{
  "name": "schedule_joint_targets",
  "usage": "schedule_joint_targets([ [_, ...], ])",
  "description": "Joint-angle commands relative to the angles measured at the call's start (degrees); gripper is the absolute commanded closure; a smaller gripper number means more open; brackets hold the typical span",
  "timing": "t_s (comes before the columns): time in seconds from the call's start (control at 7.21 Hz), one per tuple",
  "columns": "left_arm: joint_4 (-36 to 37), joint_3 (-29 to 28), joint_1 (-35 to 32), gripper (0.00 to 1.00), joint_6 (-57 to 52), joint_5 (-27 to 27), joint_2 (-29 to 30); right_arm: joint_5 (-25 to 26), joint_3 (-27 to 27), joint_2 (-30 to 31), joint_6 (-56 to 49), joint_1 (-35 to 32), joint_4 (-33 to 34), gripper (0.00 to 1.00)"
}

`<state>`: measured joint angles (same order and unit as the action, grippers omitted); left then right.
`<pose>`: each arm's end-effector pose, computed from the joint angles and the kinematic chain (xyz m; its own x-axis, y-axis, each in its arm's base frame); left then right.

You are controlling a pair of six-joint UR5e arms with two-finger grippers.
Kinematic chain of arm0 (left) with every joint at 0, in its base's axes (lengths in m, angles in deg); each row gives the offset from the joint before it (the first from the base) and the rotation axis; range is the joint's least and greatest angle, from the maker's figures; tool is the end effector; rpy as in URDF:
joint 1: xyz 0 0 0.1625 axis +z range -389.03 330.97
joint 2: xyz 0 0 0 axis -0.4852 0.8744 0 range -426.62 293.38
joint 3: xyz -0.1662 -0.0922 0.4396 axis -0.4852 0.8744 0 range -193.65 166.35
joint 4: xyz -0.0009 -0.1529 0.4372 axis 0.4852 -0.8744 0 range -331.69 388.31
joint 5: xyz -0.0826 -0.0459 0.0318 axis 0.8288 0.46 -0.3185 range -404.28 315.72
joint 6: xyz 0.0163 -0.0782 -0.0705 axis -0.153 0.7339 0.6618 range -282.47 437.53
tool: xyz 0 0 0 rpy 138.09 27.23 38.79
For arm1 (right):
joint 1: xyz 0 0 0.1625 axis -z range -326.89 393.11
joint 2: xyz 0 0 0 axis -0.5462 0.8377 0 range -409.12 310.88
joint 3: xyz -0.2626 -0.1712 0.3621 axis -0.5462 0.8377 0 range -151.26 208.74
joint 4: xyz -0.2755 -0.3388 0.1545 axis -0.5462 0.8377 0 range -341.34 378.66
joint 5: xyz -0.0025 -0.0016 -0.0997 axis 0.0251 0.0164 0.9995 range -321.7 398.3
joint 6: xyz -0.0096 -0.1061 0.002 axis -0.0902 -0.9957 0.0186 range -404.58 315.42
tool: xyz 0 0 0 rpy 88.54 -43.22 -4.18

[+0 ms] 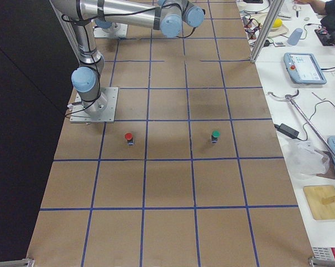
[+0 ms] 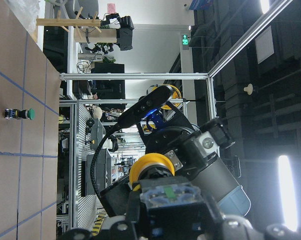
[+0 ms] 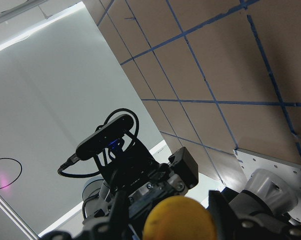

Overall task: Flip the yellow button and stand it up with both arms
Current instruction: 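Close the right gripper on the yellow button's cap held by the left gripper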

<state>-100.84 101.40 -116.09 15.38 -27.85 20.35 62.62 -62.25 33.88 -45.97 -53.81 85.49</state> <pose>-0.2116 -0.4718 0.4016 0.1302 0.0406 0.9906 -0.2992 0.9542 0.0002 0.1999 -0.5719 0.4870 -0.3869 0.4721 -0.7921 0.0366 0.8662 0.4984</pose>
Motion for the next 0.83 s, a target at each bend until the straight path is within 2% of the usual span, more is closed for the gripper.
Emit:
schedule_joint_targets([
  [0.0, 0.04, -0.17, -0.04, 0.84, 0.01, -0.08, -0.13, 0.2, 0.02, 0.59, 0.33, 0.95, -0.91, 0.35],
  [0.28, 0.04, -0.35, 0.4, 0.83, 0.01, -0.17, -0.39, 0.2, 0.02, 0.68, 0.24, 1.83, -1.09, 0.36],
  [0.42, 0.04, -0.35, 0.4, 0.83, 0.01, -0.17, -0.48, 0.2, 0.02, 0.68, 0.24, 1.83, -1.0, 0.4],
  [0.69, 0.04, -0.44, 0.31, 0.83, 0.01, -0.17, -0.39, -0.06, 0.11, 0.68, -0.02, 1.75, -0.57, 0.64],
])
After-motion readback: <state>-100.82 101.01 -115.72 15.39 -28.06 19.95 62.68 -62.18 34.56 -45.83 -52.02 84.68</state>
